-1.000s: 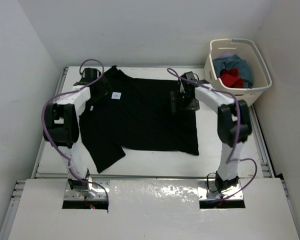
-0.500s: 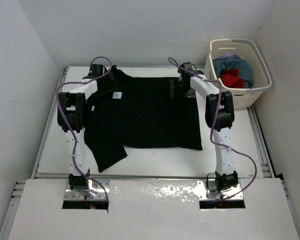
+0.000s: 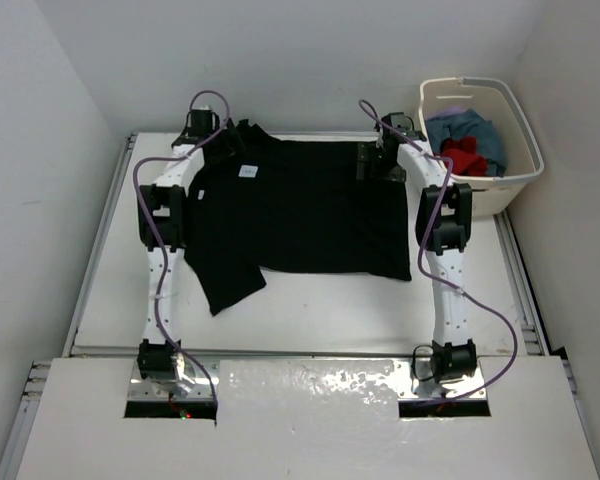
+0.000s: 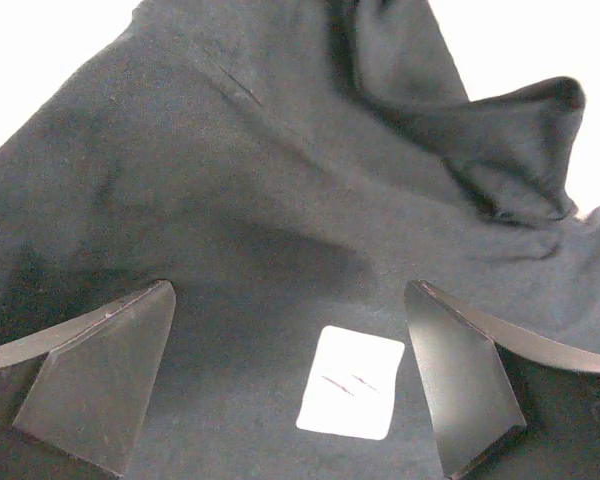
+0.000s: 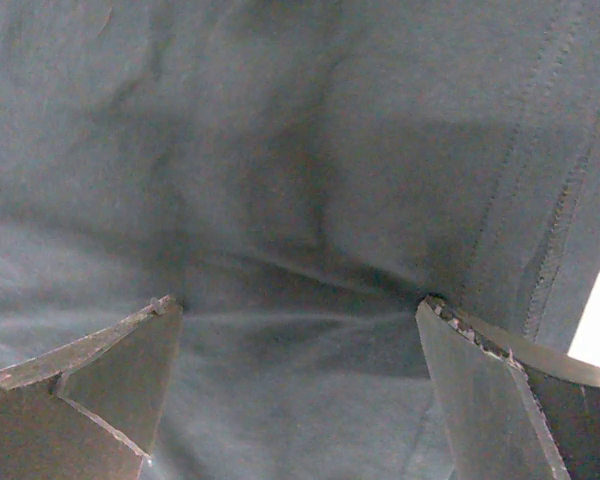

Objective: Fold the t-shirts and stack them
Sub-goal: Flatten out the tshirt, then grap the side of the flattened tshirt closest away from the robot with both arms

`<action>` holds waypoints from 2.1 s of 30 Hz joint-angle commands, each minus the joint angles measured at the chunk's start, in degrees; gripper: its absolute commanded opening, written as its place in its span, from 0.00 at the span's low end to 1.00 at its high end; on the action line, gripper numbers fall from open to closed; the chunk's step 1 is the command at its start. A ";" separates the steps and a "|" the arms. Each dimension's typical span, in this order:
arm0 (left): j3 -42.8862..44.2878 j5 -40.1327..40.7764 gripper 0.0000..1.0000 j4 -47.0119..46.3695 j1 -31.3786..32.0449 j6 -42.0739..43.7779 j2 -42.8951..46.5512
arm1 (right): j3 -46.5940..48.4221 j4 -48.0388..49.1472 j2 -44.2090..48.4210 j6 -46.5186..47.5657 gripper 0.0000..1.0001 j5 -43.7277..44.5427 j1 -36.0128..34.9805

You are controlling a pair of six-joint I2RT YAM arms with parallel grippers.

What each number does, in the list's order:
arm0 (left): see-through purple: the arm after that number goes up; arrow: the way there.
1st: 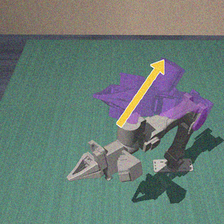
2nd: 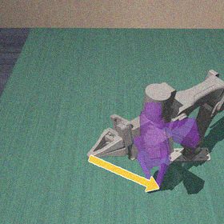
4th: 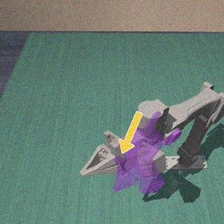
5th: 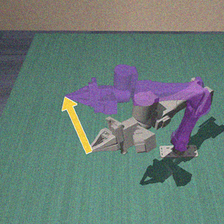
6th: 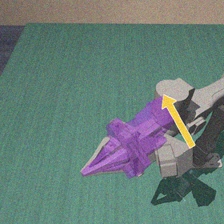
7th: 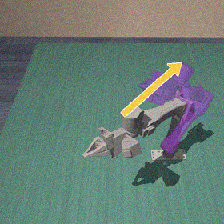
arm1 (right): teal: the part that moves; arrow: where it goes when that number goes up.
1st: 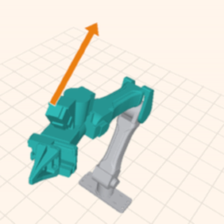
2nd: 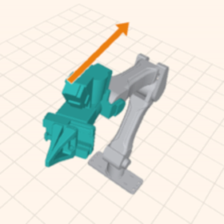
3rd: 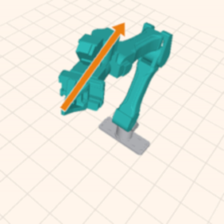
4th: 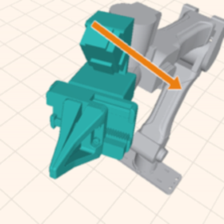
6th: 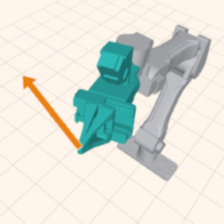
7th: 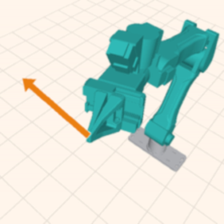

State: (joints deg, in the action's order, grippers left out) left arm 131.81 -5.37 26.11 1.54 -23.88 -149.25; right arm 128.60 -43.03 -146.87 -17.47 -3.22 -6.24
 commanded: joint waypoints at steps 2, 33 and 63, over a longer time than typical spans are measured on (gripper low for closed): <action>1.26 -4.47 1.00 -4.72 0.22 -0.99 -3.68 | -0.63 -0.66 -1.58 4.99 0.99 0.23 0.53; -93.27 3.97 1.00 16.68 4.26 -23.31 85.43 | -80.31 20.62 75.05 -6.68 0.99 17.63 -12.57; -102.98 4.15 0.87 10.11 4.79 -24.20 88.61 | -84.48 16.31 75.50 -5.73 0.99 19.92 -9.67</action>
State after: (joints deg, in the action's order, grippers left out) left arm 27.83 -1.45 38.37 6.04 -48.66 -59.24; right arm 41.43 -27.51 -70.98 -23.97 16.47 -16.62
